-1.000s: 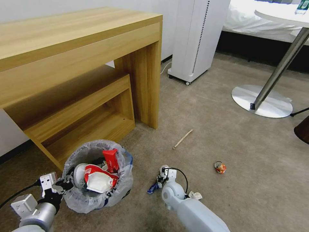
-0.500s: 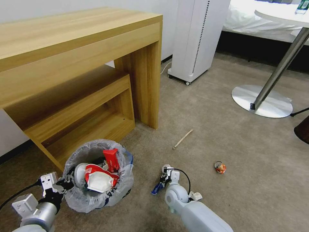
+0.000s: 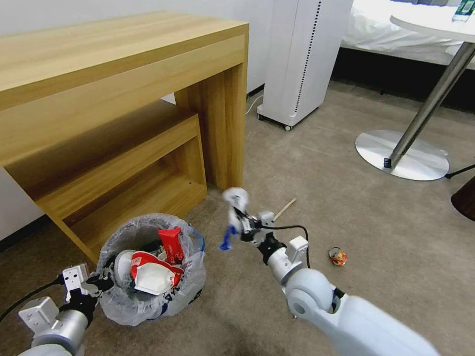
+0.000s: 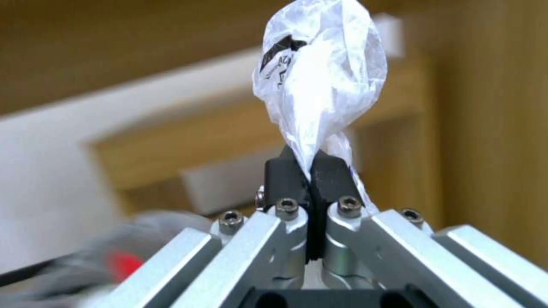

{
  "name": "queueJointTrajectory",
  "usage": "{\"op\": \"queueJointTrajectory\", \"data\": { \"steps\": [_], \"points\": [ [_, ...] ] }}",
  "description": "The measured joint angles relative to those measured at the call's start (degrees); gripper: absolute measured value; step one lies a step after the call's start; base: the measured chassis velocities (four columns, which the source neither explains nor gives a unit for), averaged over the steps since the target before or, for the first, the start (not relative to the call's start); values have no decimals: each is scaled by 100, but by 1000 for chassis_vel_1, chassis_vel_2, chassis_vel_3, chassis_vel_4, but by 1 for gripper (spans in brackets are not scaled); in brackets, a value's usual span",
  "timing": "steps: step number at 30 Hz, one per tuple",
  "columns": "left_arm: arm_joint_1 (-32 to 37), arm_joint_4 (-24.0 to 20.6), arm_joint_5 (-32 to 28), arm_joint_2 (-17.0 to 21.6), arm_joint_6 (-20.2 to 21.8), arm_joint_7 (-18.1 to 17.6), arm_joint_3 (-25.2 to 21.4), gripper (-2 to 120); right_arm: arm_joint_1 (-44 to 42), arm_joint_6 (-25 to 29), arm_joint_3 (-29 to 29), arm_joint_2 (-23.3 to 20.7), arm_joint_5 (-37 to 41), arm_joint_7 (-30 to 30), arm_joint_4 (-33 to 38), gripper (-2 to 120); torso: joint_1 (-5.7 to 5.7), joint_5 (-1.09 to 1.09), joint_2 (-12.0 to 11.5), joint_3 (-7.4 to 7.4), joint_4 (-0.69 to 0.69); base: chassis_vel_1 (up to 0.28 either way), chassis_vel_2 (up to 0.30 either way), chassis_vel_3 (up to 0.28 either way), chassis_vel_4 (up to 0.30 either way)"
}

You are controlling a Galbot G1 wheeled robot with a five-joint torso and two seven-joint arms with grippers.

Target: Pick up the trash bin and place the garbage on the floor into it.

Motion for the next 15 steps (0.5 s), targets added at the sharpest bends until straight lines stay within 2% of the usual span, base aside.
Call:
{"op": "queueJointTrajectory", "data": {
  "steps": [1,2,4,6,7,9,10,12,15],
  "points": [
    [11,-36,-1,-3,9,-1,-8,1,331,12,-296,-117,185,-78,173,0,0,2,0,0,1,0,0,0,0],
    [11,-36,-1,-3,9,-1,-8,1,331,12,-296,-117,185,-78,173,0,0,2,0,0,1,0,0,0,0],
    [27,-94,-1,-20,18,-4,-20,1,949,-27,-884,-231,529,-86,402,0,0,0,0,0,1,0,0,0,0],
    [30,-105,-1,-25,19,-4,-20,1,1086,-63,-1045,-233,618,-68,446,0,0,0,0,0,1,0,0,0,0],
    [40,-139,5,-58,20,-6,-21,1,1456,-218,-1469,-170,887,90,516,0,0,1,0,0,0,0,0,0,0],
    [43,-145,7,-65,20,-7,-21,1,1548,-264,-1550,-139,946,148,519,0,0,2,0,0,-1,0,0,0,0],
    [59,-181,24,-93,20,-5,-20,1,1952,-419,-1906,75,1208,445,434,0,0,1,0,0,1,0,0,0,0],
    [90,-210,32,-107,18,-3,-25,1,2316,-524,-2237,311,1291,625,139,0,1,0,0,1,2,0,0,0,0],
    [119,-228,34,-110,7,-2,-46,1,2569,-604,-2463,508,1372,810,-124,0,0,1,0,1,2,0,0,0,0]
  ]
}}
